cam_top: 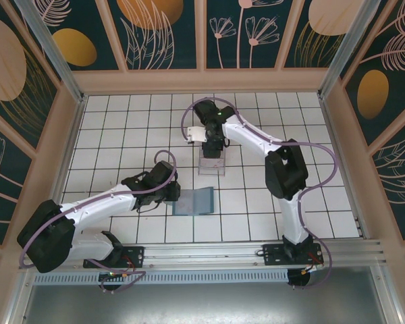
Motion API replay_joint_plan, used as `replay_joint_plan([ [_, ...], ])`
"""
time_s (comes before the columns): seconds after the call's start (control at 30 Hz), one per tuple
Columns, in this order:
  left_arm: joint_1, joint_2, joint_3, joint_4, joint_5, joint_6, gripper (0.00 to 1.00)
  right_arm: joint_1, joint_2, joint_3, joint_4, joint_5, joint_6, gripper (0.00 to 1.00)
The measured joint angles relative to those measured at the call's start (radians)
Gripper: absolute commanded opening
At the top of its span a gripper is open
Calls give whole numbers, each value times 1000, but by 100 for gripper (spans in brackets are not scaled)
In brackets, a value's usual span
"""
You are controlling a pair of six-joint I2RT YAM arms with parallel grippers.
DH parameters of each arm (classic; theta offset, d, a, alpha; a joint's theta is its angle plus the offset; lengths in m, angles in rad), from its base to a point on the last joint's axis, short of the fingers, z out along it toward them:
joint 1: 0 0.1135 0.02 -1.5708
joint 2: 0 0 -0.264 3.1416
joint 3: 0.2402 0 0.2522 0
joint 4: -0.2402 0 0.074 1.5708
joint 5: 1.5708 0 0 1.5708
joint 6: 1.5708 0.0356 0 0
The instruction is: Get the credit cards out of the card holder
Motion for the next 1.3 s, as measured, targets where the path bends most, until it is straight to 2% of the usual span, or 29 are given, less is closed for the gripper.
replay_joint_plan([
  [1.3,1,-15,-9,-5,-7,-1,21,-47,21,24,207,146,-3,95],
])
